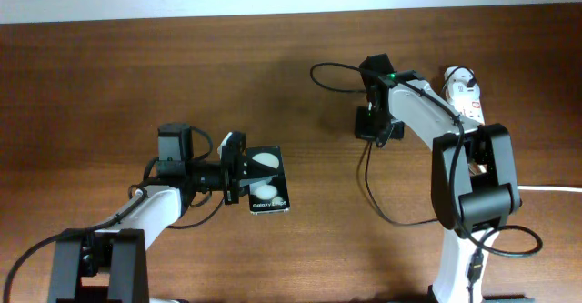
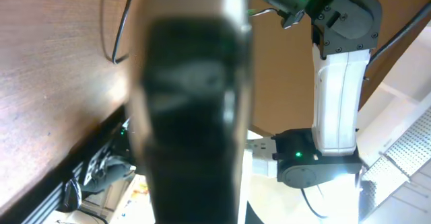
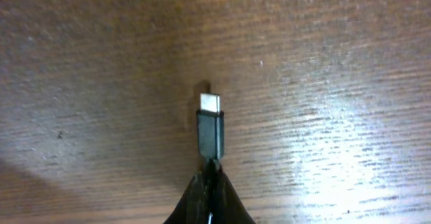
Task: Plug charger to phone and switch on socket
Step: 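Grasp the black cable near its USB-C plug with the right gripper, then carry the USB-C plug toward the phone's bottom port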
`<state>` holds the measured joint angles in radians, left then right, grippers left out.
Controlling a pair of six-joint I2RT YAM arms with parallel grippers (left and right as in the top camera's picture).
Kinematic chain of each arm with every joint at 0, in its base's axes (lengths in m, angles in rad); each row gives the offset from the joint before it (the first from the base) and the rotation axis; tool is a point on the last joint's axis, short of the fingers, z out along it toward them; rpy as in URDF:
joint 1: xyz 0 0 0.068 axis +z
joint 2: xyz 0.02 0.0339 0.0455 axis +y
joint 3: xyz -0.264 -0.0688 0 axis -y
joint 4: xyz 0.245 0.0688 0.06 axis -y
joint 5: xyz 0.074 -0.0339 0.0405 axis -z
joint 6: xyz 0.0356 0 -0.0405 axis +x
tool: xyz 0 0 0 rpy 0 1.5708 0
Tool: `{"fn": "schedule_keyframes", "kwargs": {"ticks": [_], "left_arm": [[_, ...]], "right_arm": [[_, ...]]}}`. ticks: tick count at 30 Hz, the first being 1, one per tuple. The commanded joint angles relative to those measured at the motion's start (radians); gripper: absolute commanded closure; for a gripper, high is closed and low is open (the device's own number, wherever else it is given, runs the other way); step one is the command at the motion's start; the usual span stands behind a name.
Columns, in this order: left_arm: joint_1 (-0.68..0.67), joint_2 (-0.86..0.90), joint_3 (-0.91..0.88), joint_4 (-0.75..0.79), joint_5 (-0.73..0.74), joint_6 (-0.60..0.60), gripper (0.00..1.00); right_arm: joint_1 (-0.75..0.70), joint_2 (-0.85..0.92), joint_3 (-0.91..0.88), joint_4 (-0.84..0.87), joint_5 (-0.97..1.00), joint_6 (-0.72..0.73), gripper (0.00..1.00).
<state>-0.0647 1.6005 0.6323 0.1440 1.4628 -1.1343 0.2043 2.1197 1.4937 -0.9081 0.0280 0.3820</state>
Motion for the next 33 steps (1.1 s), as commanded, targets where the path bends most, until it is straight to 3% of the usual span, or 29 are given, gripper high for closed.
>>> {"fn": "schedule_keyframes", "kwargs": {"ticks": [1,4,6,12,17,20,27,33], "left_arm": [[0.002,-0.005,0.012,0.042,0.011,0.105,1.0],[0.002,-0.005,0.012,0.091,0.01,0.104,1.0],[0.002,-0.005,0.012,0.092,-0.023,0.104,1.0],[0.002,-0.005,0.012,0.275,-0.171,0.058,0.99],[0.002,-0.005,0.012,0.279,-0.337,0.048,1.0],[0.002,-0.005,0.025,0.481,-0.406,-0.063,1.0],[0.002,-0.005,0.117,0.49,-0.363,-0.07,1.0],[0.002,-0.005,0.116,0.385,-0.324,-0.062,1.0]], "right_arm": [[-0.002,0.051,0.048,-0.097,-0.129,-0.091,0.96],[-0.002,-0.026,0.18,-0.251,-0.193,-0.14,0.96],[-0.001,-0.1,0.186,-0.264,-0.359,-0.212,0.96],[0.054,-0.293,0.186,-0.35,-0.392,-0.248,0.96],[0.185,-0.416,0.186,-0.427,-0.391,-0.256,0.96],[0.222,-0.492,0.186,-0.473,-0.383,-0.279,0.96],[0.244,-0.542,0.182,-0.55,-0.391,-0.301,0.96],[0.483,-0.542,0.182,-0.459,-0.383,-0.297,0.96]]}}
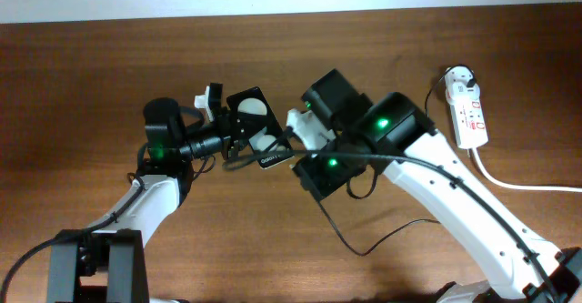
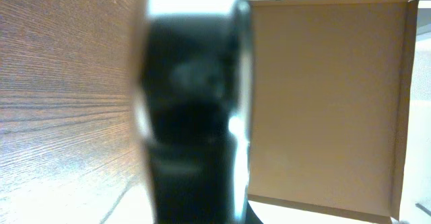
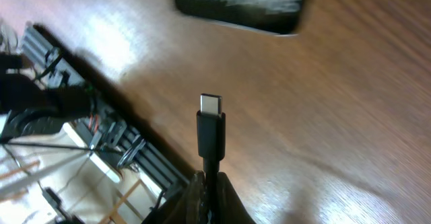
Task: Plug charger to phone and switch on socket
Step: 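Carry the USB-C plug toward the phone's bottom port, then push the USB-C plug up into the phone's port with the right gripper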
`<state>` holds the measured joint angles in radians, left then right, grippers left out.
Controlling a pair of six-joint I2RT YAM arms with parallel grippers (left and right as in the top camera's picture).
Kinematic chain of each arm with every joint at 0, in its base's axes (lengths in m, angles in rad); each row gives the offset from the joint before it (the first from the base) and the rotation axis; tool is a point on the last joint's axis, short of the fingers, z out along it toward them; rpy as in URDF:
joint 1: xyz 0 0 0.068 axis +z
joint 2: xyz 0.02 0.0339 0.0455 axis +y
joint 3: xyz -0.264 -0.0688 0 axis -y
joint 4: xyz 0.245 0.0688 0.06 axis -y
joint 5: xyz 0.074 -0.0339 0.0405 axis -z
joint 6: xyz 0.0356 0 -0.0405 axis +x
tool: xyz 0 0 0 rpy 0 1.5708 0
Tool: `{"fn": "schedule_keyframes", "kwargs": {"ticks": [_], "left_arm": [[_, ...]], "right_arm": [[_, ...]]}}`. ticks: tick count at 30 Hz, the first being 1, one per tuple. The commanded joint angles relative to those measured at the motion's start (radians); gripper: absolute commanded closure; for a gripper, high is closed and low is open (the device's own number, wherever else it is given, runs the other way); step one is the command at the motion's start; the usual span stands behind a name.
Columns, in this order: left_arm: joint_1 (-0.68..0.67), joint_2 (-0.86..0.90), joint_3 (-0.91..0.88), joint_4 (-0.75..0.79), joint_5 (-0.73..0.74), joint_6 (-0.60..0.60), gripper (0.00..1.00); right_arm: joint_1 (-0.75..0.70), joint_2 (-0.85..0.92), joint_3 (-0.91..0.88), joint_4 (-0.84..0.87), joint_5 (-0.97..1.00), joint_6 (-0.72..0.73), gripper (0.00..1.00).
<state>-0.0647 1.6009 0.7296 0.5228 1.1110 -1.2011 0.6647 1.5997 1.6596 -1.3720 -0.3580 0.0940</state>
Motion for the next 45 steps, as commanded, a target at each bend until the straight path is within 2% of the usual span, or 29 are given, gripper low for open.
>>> {"fn": "schedule_keyframes", "kwargs": {"ticks": [1,6,20,23,28,39,40,45], "left_arm": [[0.002,-0.006,0.019,0.007,0.027,0.0,1.0],[0.002,-0.006,0.019,0.007,0.029,-0.094,1.0],[0.002,-0.006,0.019,0.044,0.074,-0.097,1.0],[0.002,-0.006,0.019,0.045,0.079,-0.097,1.0],[0.002,-0.006,0.019,0.045,0.092,-0.097,1.0],[0.002,-0.006,0.019,0.045,0.106,-0.123,1.0],[0.002,-0.006,0.019,0.045,0.107,-0.123,1.0],[0.002,-0.006,0.019,0.045,0.124,-0.123,1.0]], "right_arm": [[0.032,-0.021,0.014,0.008,0.003,-0.009,0.96],[0.043,-0.007,0.012,0.012,0.002,-0.008,0.96],[0.042,0.092,0.011,0.074,-0.029,0.106,0.96],[0.042,0.092,0.01,0.068,-0.061,0.106,0.96],[0.041,0.092,0.01,0.048,-0.061,0.212,0.96],[0.041,0.092,0.01,0.05,-0.095,0.242,0.96],[0.041,0.092,0.01,0.053,-0.068,0.285,0.96],[0.041,0.092,0.01,0.063,-0.064,0.309,0.96]]}}
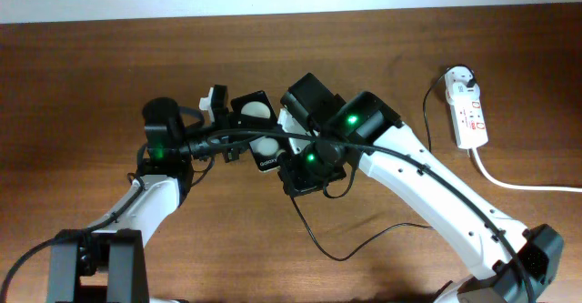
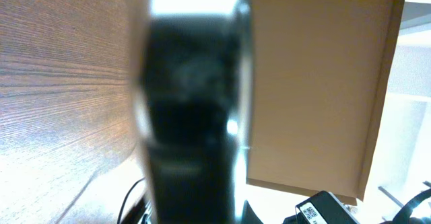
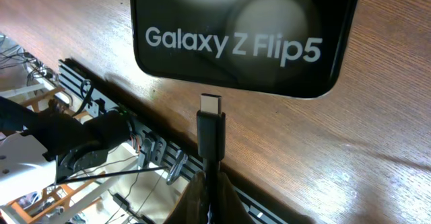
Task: Plug charger to phone and switch on socket
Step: 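Push the USB-C plug up into the phone's port with the right gripper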
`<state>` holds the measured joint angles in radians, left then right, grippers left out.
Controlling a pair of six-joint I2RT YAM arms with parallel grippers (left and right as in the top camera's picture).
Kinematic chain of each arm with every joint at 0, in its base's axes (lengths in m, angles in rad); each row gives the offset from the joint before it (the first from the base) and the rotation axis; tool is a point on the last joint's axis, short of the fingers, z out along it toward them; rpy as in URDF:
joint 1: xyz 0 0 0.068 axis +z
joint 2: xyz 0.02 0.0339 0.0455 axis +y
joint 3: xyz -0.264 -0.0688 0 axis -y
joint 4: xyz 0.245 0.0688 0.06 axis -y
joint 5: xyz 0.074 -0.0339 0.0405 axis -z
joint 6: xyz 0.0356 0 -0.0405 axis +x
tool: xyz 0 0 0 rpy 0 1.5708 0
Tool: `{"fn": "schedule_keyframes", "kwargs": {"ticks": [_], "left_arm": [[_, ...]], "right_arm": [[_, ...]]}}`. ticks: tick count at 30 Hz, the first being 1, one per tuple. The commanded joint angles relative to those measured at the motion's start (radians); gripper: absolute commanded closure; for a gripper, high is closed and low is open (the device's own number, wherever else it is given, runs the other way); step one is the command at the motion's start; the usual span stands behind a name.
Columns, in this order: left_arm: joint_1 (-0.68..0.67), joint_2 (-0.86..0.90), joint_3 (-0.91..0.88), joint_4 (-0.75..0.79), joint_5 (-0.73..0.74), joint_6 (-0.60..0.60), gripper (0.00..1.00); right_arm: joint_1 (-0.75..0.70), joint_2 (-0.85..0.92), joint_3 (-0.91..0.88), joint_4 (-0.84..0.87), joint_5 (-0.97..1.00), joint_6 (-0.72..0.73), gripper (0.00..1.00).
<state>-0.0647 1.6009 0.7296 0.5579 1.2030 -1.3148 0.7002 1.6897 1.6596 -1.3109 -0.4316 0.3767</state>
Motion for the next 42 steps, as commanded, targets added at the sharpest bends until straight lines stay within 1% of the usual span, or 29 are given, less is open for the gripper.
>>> {"fn": "schedule_keyframes", "kwargs": {"ticks": [1,4,19,24,28,30,32,39,40,41,42], "left_arm": [[0.002,-0.006,0.019,0.01,0.034,-0.01,1.0],[0.002,-0.006,0.019,0.01,0.04,-0.043,1.0],[0.002,-0.006,0.019,0.01,0.058,-0.043,1.0],[0.002,-0.006,0.019,0.009,0.058,-0.089,1.0],[0.002,-0.006,0.019,0.009,0.059,-0.088,1.0],[0.002,-0.006,0.019,0.009,0.06,-0.07,1.0],[0.002,-0.006,0.019,0.009,0.062,0.004,1.0],[0.002,-0.006,0.019,0.009,0.062,0.005,1.0],[0.002,-0.006,0.019,0.009,0.062,-0.006,1.0],[0.002,-0.006,0.019,0.009,0.062,-0.053,1.0],[0.002,-0.006,0.019,0.009,0.062,-0.062,1.0]], "right_arm": [[0.005,0.002,0.01,-0.002,0.009,0.026,0.96],[0.006,0.002,0.01,-0.013,0.01,0.026,0.96],[0.006,0.002,0.01,0.01,0.024,0.026,0.96],[0.006,0.002,0.01,0.01,0.024,0.025,0.96],[0.006,0.002,0.01,0.011,0.025,0.025,0.96],[0.006,0.002,0.01,0.025,0.048,0.025,0.96],[0.006,0.002,0.01,0.025,0.051,0.025,0.96],[0.006,0.002,0.01,0.05,0.051,0.024,0.96],[0.006,0.002,0.01,0.059,0.051,0.025,0.96],[0.006,0.002,0.01,0.062,0.051,0.025,0.96],[0.006,0.002,0.01,0.063,0.051,0.025,0.96]]}}
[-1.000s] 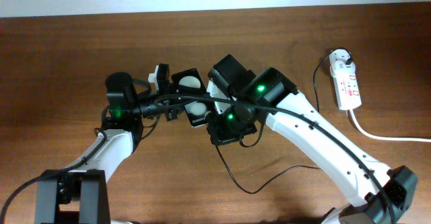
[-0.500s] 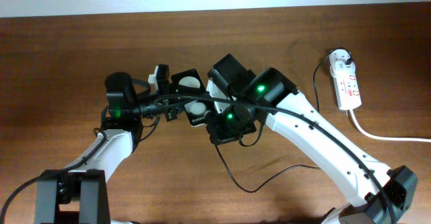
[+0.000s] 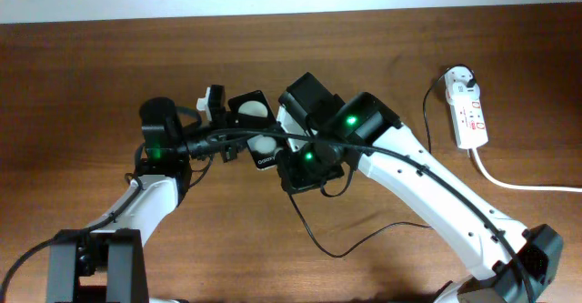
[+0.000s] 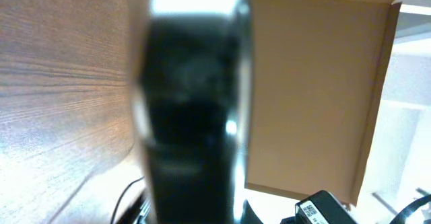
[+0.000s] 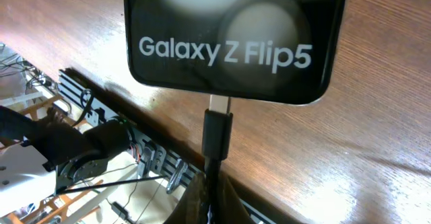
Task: Plug charger to phone and switch on socket
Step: 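Push the USB-C plug up into the phone's port with the right gripper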
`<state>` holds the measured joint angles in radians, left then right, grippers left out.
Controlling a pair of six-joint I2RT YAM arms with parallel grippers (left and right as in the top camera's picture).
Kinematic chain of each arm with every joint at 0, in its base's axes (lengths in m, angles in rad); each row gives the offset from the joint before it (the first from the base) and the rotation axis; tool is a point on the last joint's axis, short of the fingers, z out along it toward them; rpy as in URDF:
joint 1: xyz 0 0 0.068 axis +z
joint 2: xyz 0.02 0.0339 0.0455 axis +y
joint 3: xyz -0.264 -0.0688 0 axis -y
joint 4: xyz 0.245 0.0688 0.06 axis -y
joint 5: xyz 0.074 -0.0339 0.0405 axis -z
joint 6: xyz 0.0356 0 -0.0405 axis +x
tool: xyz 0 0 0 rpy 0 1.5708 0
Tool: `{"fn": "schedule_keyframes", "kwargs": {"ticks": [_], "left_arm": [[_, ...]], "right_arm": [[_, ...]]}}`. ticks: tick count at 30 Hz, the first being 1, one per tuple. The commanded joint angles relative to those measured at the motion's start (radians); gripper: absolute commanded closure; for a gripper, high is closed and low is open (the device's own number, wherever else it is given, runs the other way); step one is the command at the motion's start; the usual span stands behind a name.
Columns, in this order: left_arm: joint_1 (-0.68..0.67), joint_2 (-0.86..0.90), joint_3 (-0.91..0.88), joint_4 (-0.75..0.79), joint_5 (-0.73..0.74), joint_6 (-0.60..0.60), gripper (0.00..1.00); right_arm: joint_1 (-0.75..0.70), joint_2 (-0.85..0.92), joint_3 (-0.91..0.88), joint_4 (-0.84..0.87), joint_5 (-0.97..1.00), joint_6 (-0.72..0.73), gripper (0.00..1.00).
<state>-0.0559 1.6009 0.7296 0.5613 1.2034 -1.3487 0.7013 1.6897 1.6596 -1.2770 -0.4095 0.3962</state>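
Observation:
A black phone [image 5: 229,42] marked "Galaxy Z Flip5" is held off the table near its middle. My left gripper [image 3: 227,137] is shut on it, and the left wrist view shows the phone [image 4: 192,116] only as a dark blur. My right gripper [image 5: 213,187] is shut on the black charger cable just behind the USB-C plug [image 5: 217,131]. The plug's metal tip meets the phone's lower edge. How deep it sits cannot be told. The white socket strip [image 3: 469,114] lies at the far right of the table.
The black charger cable [image 3: 364,239] loops over the wooden table [image 3: 91,85] in front of the right arm. A white lead [image 3: 527,183] runs from the socket strip off the right edge. Both arms meet over the table's middle.
The plug's tip stood a short gap below the phone's lower edge; now it touches that edge. The phone fills slightly more of the right wrist view. Both arms have barely shifted.
First my left gripper held the phone low at the front left while the right held the plug near the back, close to the strip. Then both were at the middle, the plug pointing at the phone from a distance. Then it was just under the edge, now against it.

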Motion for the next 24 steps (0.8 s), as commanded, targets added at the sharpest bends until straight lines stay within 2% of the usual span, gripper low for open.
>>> {"fn": "schedule_keyframes", "kwargs": {"ticks": [1,7,10,12,24], "left_arm": [[-0.007,-0.006,0.019,0.006,0.062,-0.028,1.0],[-0.007,-0.006,0.019,0.006,0.066,-0.035,1.0],[-0.007,-0.006,0.019,0.006,0.077,-0.027,1.0],[-0.007,-0.006,0.019,0.006,0.096,0.034,1.0],[-0.089,-0.006,0.019,0.006,0.207,0.094,1.0]], "right_arm": [[0.005,0.002,0.01,0.03,0.029,0.005,0.96],[0.005,0.002,0.009,0.063,0.029,0.005,0.95],[0.005,0.002,0.006,0.064,0.16,0.005,0.95],[0.005,0.002,0.006,0.076,0.209,0.004,0.95],[0.004,0.002,0.006,0.27,0.214,0.002,0.95]]}}
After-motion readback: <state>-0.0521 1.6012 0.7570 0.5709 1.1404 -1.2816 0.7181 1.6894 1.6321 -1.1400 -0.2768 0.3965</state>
